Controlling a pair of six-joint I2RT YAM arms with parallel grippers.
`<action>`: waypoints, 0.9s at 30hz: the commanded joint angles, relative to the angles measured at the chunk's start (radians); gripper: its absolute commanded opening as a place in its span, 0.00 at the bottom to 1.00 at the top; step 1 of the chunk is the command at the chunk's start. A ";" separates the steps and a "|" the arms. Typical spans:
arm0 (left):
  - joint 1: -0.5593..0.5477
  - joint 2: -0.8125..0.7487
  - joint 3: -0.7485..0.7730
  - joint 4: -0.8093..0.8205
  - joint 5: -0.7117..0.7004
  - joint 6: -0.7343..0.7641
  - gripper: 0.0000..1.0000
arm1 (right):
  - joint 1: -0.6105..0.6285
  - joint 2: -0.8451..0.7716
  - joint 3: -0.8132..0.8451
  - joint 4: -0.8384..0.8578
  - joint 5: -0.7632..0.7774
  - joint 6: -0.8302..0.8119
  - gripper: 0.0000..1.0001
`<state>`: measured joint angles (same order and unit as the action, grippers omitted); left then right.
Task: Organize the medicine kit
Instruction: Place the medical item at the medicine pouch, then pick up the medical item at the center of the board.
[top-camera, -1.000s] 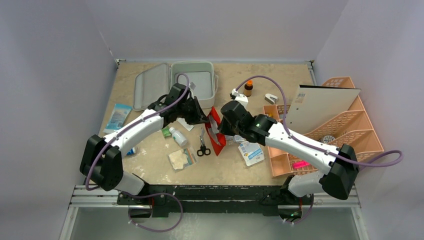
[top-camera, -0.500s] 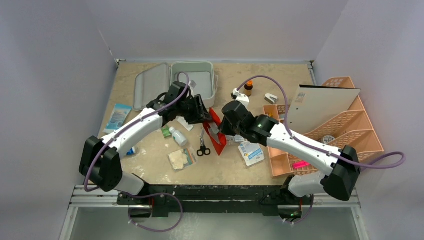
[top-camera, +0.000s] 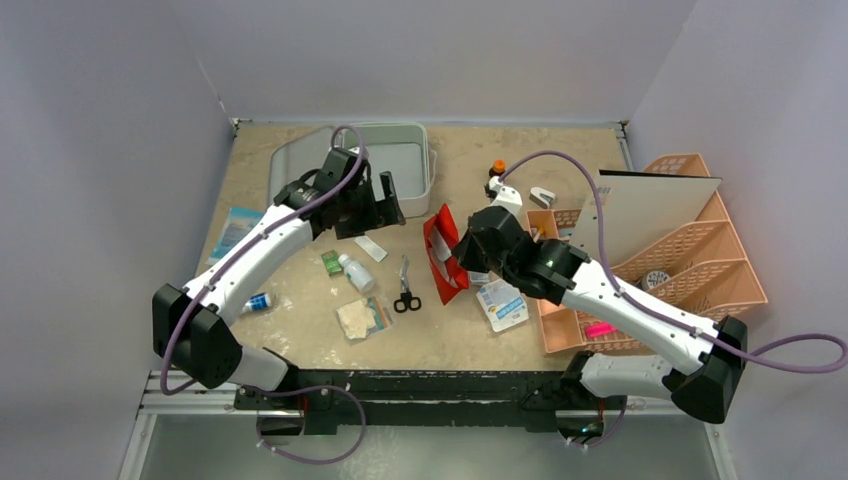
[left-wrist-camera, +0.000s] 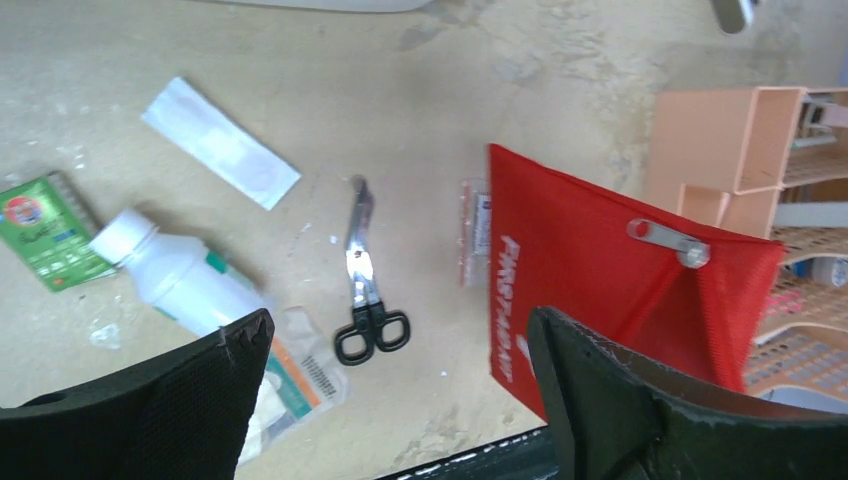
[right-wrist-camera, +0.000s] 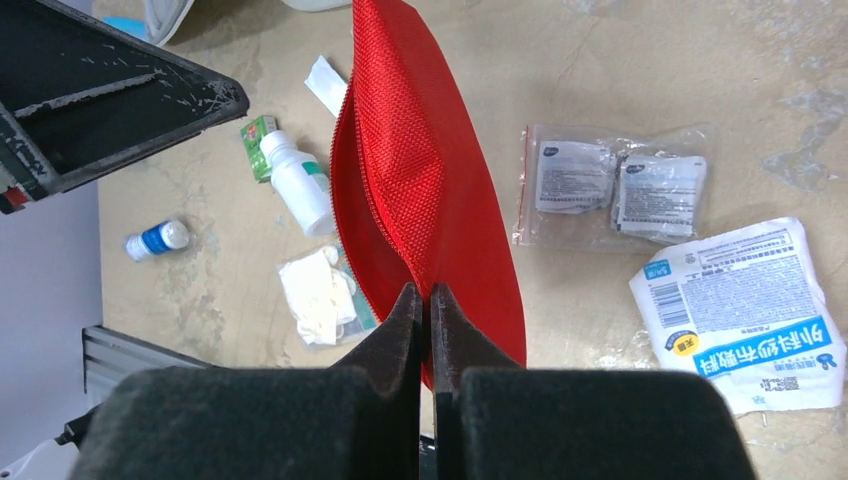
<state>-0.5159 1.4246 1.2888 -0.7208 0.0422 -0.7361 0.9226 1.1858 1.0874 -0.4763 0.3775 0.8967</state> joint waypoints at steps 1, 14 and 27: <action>0.019 0.004 0.019 -0.052 -0.048 0.026 0.96 | 0.003 -0.047 -0.024 -0.018 0.066 -0.015 0.00; 0.020 0.146 -0.036 -0.027 -0.283 -0.309 0.75 | 0.002 -0.124 -0.061 -0.014 0.104 -0.049 0.00; 0.020 0.366 0.041 -0.020 -0.351 -0.396 0.65 | 0.004 -0.199 -0.070 -0.046 0.128 -0.089 0.00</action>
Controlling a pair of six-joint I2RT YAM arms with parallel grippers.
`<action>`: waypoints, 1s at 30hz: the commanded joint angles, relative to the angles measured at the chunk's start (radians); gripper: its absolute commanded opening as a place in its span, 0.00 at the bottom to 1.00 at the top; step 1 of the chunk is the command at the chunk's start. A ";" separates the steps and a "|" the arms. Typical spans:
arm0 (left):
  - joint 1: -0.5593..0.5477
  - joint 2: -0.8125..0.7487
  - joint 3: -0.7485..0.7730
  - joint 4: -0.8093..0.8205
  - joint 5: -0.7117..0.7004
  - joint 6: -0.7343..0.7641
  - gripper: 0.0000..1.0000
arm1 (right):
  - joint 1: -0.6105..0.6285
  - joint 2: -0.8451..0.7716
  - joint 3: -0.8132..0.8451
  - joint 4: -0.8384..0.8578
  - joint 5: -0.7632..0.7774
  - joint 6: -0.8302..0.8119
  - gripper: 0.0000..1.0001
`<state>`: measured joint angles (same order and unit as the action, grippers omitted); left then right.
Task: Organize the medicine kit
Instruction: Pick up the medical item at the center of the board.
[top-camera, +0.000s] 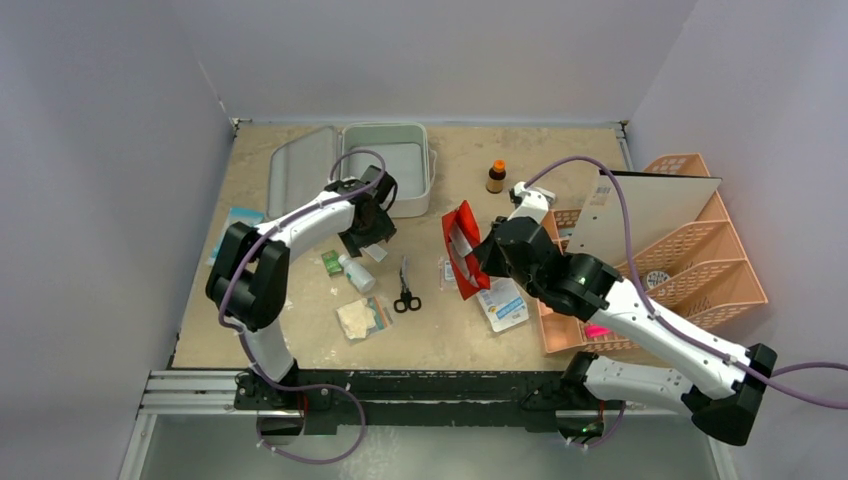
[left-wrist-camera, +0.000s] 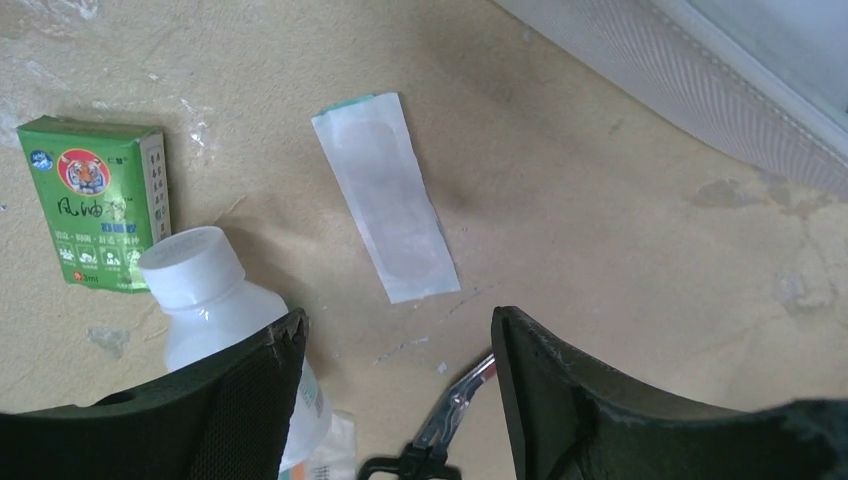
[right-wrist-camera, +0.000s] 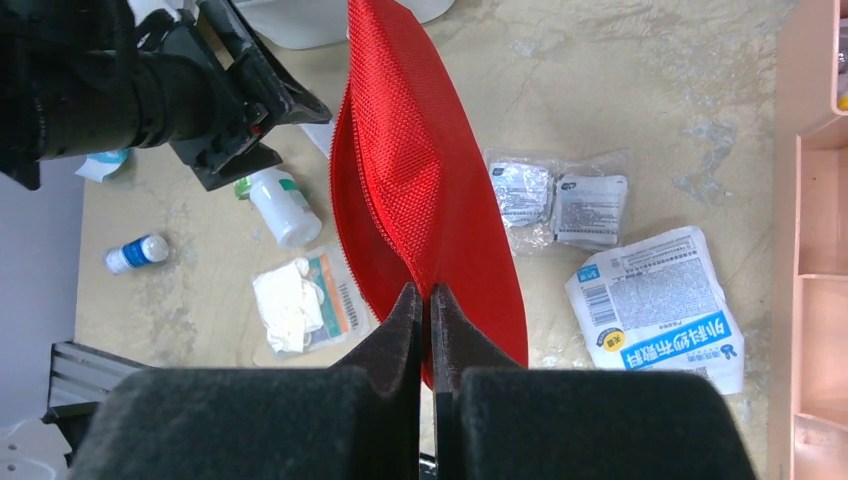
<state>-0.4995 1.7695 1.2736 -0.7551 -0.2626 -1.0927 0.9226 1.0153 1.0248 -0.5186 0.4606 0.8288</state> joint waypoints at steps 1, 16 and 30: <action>0.004 0.032 0.061 0.012 -0.050 -0.039 0.65 | 0.003 -0.031 -0.010 -0.004 0.044 -0.025 0.00; 0.044 0.128 0.058 0.041 -0.068 -0.064 0.59 | 0.003 -0.080 -0.023 -0.026 0.061 -0.043 0.00; 0.052 0.192 0.088 -0.007 -0.037 -0.053 0.48 | 0.001 -0.102 -0.019 -0.034 0.085 -0.059 0.00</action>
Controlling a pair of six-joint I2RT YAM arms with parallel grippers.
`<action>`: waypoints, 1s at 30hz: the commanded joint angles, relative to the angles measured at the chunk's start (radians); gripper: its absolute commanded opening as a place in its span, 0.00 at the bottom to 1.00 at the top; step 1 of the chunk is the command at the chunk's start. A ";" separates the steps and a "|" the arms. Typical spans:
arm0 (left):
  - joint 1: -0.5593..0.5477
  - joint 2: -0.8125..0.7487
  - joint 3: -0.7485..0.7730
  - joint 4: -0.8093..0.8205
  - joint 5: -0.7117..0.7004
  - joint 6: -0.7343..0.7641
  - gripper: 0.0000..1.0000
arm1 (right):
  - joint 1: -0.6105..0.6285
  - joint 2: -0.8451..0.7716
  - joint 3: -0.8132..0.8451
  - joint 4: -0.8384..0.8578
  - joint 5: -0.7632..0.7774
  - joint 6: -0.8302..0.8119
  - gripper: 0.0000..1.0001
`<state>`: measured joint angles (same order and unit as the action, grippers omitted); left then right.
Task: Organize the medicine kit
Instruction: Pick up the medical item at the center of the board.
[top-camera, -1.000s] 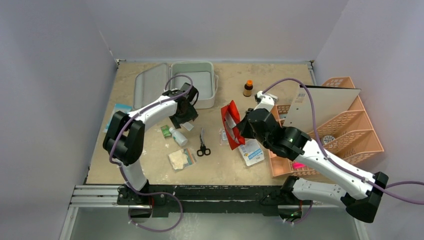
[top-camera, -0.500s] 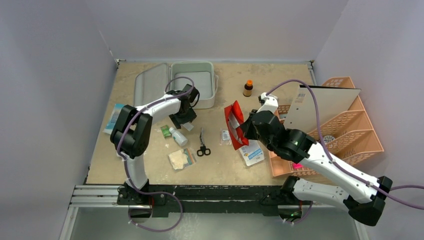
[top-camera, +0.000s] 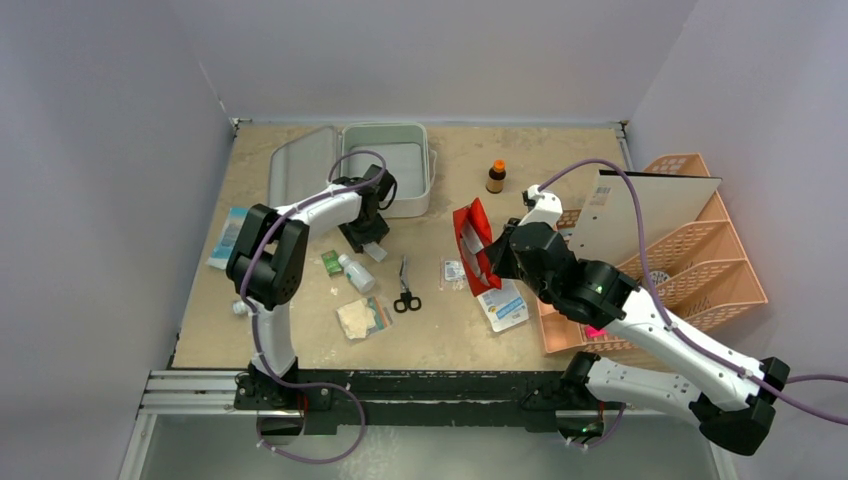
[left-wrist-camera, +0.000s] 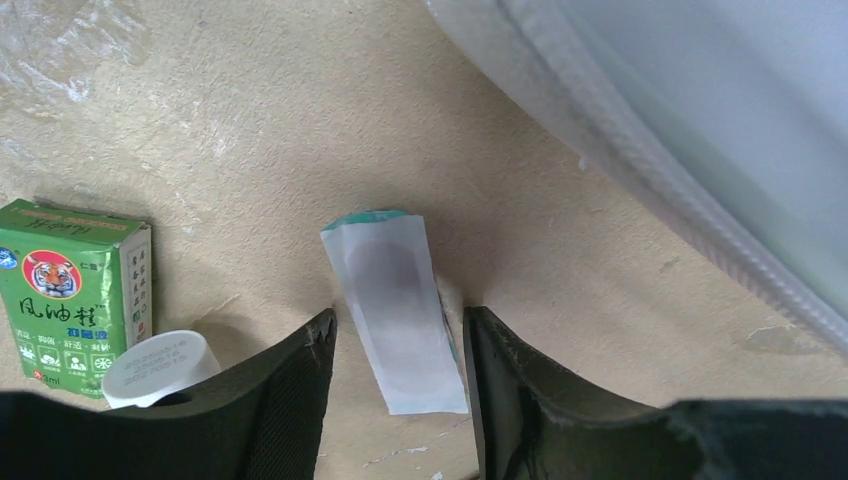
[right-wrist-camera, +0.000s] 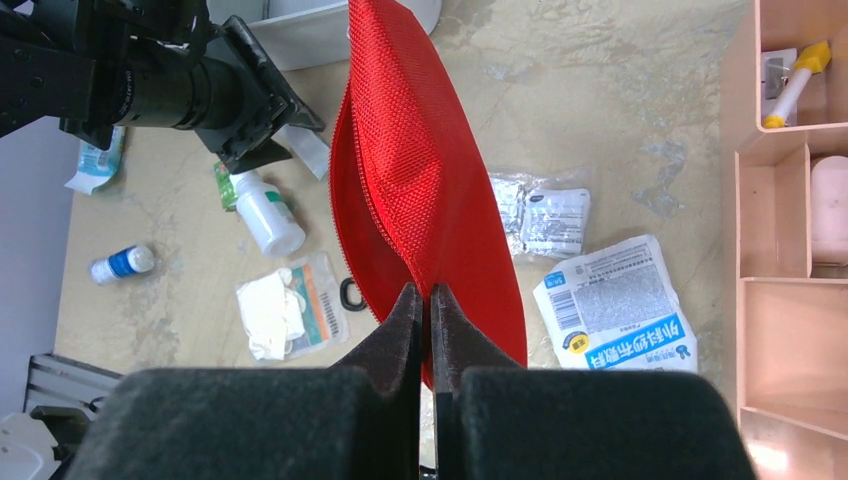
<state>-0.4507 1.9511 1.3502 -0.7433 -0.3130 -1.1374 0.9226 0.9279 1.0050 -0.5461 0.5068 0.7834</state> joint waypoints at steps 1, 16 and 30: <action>0.003 0.012 0.010 -0.022 0.019 -0.011 0.46 | 0.003 -0.015 0.001 -0.007 0.038 -0.012 0.00; 0.002 -0.084 -0.031 0.020 0.124 0.077 0.03 | 0.003 0.006 0.017 0.008 0.042 0.003 0.00; 0.002 -0.220 -0.057 0.032 0.239 0.194 0.00 | 0.003 0.105 0.017 0.030 -0.059 0.070 0.00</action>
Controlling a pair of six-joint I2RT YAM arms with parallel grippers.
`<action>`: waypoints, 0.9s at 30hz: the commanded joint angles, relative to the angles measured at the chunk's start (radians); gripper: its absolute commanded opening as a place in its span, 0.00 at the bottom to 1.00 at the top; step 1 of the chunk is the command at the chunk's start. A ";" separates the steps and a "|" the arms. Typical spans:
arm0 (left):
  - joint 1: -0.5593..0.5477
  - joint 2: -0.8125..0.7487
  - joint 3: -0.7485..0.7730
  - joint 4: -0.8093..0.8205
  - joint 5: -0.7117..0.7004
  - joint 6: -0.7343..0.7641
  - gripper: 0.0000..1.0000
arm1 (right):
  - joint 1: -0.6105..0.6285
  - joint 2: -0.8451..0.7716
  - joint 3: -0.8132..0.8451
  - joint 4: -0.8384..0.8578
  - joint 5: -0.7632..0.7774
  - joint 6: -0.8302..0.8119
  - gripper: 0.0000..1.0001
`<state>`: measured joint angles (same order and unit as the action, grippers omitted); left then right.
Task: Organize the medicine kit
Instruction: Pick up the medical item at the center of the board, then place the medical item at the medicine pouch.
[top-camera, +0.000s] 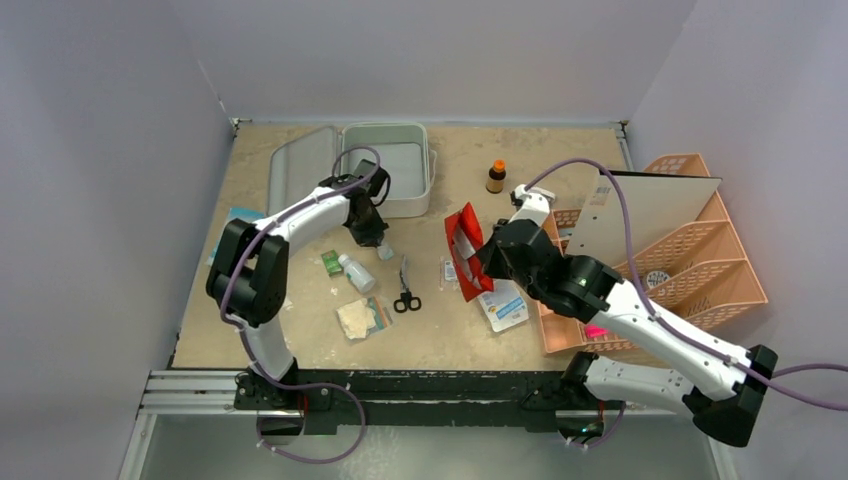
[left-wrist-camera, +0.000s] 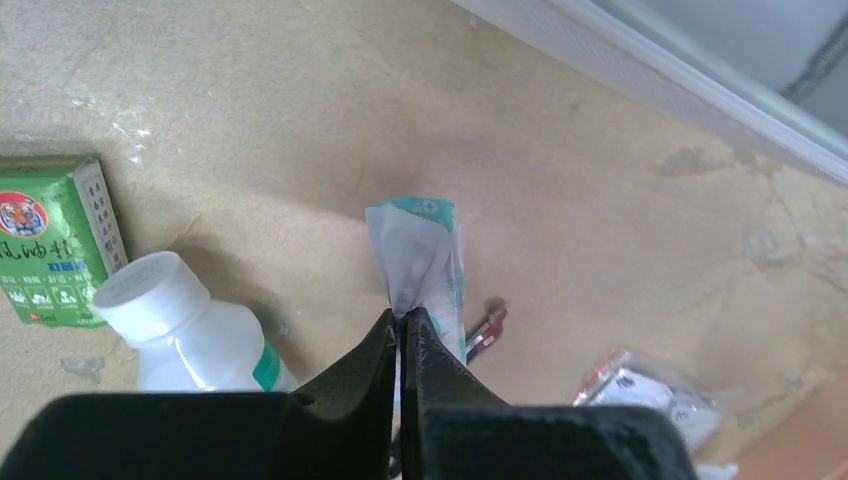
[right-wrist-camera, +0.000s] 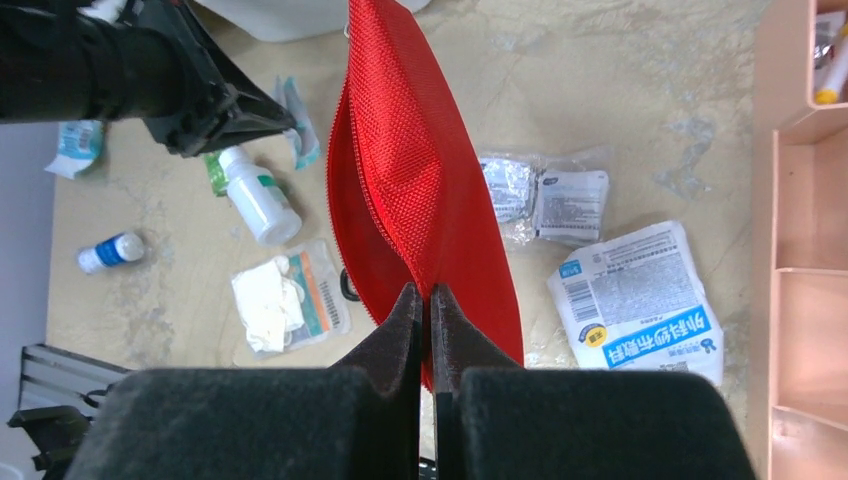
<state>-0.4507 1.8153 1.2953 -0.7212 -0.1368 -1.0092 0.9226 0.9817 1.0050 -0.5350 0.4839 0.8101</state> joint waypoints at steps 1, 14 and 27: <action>0.001 -0.113 -0.004 0.013 0.090 0.082 0.00 | 0.003 0.065 0.026 0.015 -0.040 0.051 0.00; 0.000 -0.438 -0.070 0.189 0.460 0.135 0.00 | 0.003 0.217 0.101 0.077 -0.081 0.095 0.00; -0.020 -0.513 -0.239 0.558 0.778 0.068 0.03 | 0.003 0.328 0.200 0.095 -0.093 0.155 0.00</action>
<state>-0.4595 1.3174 1.0863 -0.3096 0.5430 -0.9295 0.9226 1.2999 1.1419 -0.4671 0.3931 0.9237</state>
